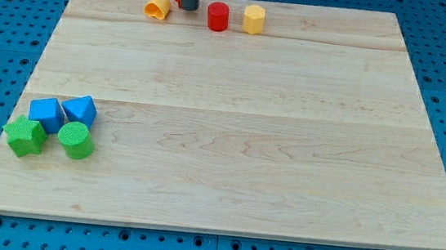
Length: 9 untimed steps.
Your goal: Place the red circle towards the right side of the blue triangle
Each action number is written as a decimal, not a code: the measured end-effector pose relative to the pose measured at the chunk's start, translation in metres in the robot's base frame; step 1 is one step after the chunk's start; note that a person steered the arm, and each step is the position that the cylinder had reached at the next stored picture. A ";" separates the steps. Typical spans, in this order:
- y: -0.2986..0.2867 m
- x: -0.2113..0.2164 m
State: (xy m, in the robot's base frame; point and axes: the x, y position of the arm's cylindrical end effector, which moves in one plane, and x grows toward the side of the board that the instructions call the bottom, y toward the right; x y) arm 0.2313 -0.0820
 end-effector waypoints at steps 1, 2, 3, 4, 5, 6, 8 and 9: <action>0.003 0.007; -0.016 -0.003; -0.008 -0.024; 0.038 -0.022; 0.080 0.025; 0.119 0.072; 0.132 0.173; 0.156 0.210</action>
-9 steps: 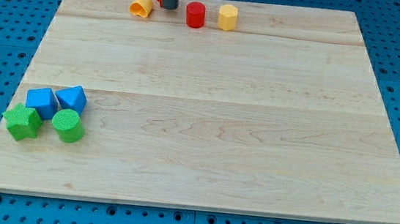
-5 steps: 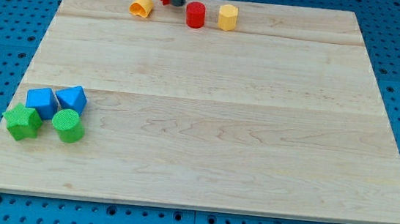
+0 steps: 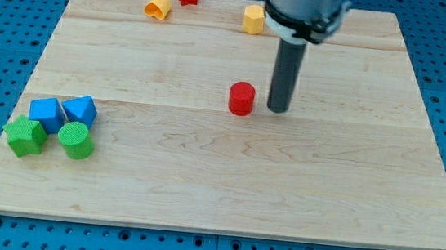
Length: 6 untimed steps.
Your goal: Place the red circle towards the right side of the blue triangle
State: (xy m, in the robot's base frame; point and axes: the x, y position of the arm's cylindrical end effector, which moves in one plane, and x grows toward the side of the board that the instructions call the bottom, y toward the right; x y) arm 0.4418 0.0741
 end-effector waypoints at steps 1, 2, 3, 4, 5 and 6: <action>-0.060 0.008; -0.006 -0.001; 0.000 -0.025; -0.082 -0.024; -0.154 -0.026; -0.146 -0.066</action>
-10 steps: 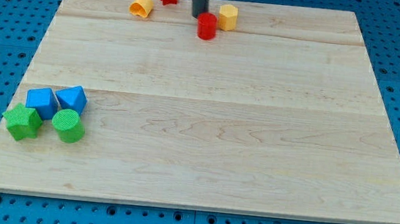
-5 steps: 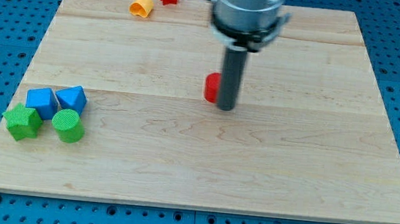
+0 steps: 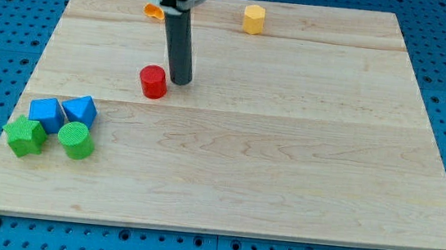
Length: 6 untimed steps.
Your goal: Place the red circle towards the right side of the blue triangle
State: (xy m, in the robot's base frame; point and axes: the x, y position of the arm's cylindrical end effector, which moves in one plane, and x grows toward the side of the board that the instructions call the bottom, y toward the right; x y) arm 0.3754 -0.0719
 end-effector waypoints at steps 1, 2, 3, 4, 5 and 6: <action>-0.046 0.013; -0.076 0.066; -0.077 0.062; -0.013 0.008; 0.081 -0.052; 0.180 -0.098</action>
